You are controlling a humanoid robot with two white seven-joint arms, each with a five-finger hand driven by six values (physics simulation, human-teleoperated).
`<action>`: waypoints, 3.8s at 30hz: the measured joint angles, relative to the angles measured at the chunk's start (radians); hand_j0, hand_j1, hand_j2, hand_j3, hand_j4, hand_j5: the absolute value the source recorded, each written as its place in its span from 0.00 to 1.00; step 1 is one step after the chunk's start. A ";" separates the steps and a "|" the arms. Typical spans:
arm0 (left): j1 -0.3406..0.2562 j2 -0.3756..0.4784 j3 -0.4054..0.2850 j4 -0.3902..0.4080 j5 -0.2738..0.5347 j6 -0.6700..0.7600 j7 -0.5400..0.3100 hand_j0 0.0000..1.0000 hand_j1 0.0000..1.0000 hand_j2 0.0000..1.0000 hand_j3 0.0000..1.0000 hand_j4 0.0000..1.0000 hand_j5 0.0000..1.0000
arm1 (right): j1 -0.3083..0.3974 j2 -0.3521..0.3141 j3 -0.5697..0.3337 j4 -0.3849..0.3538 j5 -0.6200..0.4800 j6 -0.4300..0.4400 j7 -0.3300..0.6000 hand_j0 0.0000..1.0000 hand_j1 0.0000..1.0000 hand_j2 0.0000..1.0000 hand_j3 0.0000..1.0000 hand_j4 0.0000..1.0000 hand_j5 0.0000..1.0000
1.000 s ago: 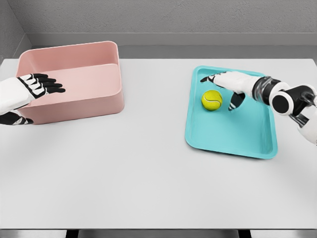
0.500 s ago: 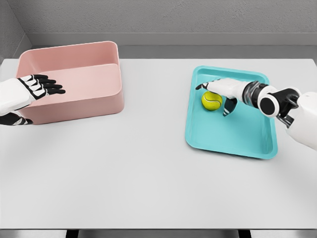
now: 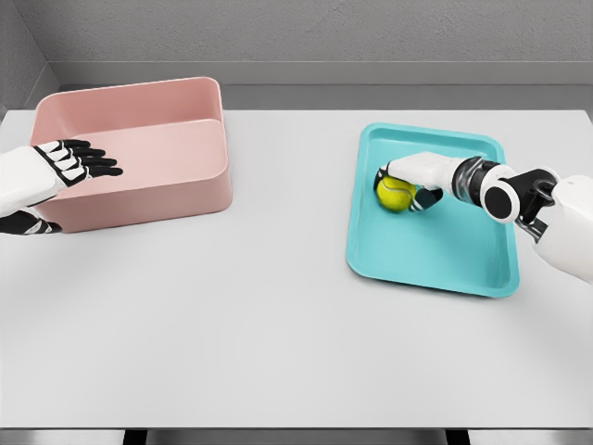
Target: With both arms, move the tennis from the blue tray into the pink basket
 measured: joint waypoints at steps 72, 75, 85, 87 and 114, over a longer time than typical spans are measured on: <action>0.002 -0.032 0.013 -0.026 0.000 0.000 -0.024 1.00 1.00 1.00 1.00 1.00 1.00 | -0.091 0.269 0.078 -0.285 0.005 -0.077 0.135 1.00 1.00 1.00 1.00 1.00 1.00; 0.002 -0.036 0.014 -0.026 0.000 0.000 -0.027 1.00 1.00 1.00 1.00 1.00 1.00 | -0.103 0.248 0.062 -0.288 0.005 -0.081 0.135 1.00 1.00 1.00 1.00 1.00 1.00; -0.002 -0.073 0.011 -0.034 -0.001 0.000 -0.029 1.00 1.00 1.00 1.00 1.00 1.00 | 0.035 -0.021 -0.229 -0.307 0.005 -0.197 0.136 1.00 1.00 1.00 1.00 1.00 1.00; -0.011 -0.098 0.005 -0.064 -0.015 0.000 -0.029 1.00 1.00 1.00 1.00 1.00 1.00 | 0.074 -0.088 -0.326 -0.303 0.003 -0.218 0.136 1.00 1.00 1.00 1.00 1.00 1.00; -0.482 -0.328 -0.569 -0.121 -0.363 0.000 -0.125 1.00 1.00 1.00 1.00 1.00 1.00 | 0.299 -0.267 -0.695 -0.308 0.000 -0.290 0.135 1.00 1.00 1.00 1.00 1.00 1.00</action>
